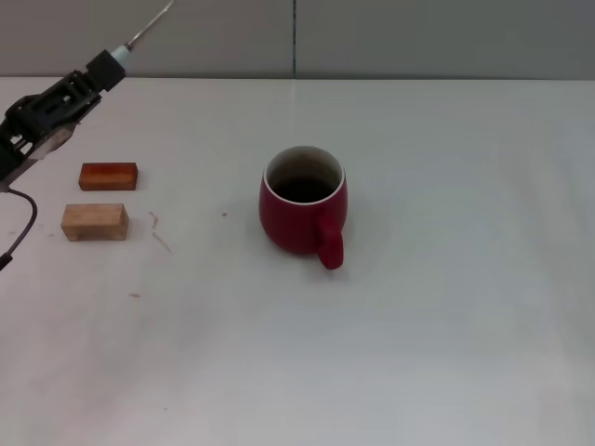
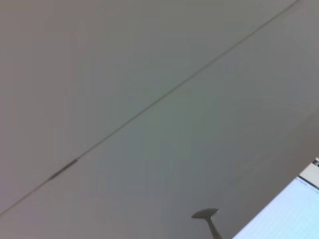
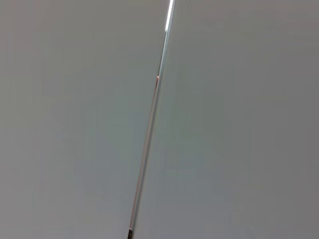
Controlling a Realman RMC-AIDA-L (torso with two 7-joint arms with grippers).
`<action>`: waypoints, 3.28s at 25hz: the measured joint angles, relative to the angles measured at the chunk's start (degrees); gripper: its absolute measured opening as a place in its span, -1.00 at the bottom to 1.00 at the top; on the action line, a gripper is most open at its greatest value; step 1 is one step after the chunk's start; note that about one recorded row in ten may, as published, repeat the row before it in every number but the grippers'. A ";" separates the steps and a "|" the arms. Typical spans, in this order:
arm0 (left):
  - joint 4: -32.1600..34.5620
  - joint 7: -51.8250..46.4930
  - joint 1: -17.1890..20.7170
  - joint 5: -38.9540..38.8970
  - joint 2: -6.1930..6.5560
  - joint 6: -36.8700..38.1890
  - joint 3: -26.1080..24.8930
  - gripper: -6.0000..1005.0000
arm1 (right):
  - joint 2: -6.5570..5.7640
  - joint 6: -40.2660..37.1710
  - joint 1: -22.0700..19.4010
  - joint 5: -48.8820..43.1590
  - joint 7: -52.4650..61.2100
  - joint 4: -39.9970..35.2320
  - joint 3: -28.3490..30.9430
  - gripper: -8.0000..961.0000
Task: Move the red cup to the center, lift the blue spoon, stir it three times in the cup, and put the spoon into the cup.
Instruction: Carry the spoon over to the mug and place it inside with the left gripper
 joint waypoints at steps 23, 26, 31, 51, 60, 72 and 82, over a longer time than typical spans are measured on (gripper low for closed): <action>28.09 -16.46 -7.26 23.26 1.48 -3.65 6.66 -0.67 | 2.17 0.37 -2.04 0.13 0.00 0.43 0.52 0.40; 29.02 -17.03 -7.99 25.04 1.70 -3.15 6.68 -0.67 | 2.18 0.38 -2.10 0.17 0.00 0.48 0.76 0.40; 29.46 -17.30 -9.94 28.95 2.41 -1.66 6.71 -0.67 | 2.24 0.47 -2.11 0.20 0.00 0.66 1.22 0.40; 39.35 -21.33 -14.92 41.51 -0.08 -4.22 13.22 -0.67 | 2.31 0.49 -3.39 0.20 0.00 1.96 1.22 0.40; 46.41 -24.03 -16.97 48.49 -0.20 -4.82 17.86 -0.67 | 2.31 0.44 -3.61 0.20 0.00 2.20 1.21 0.40; 55.88 -25.59 -18.26 53.68 -0.43 -2.14 25.28 -0.67 | 2.37 0.44 -3.80 0.20 0.00 2.49 1.21 0.40; 58.31 -25.95 -20.56 56.85 -0.91 -2.80 32.60 -0.67 | 2.40 0.49 -4.20 0.20 0.00 3.33 1.21 0.40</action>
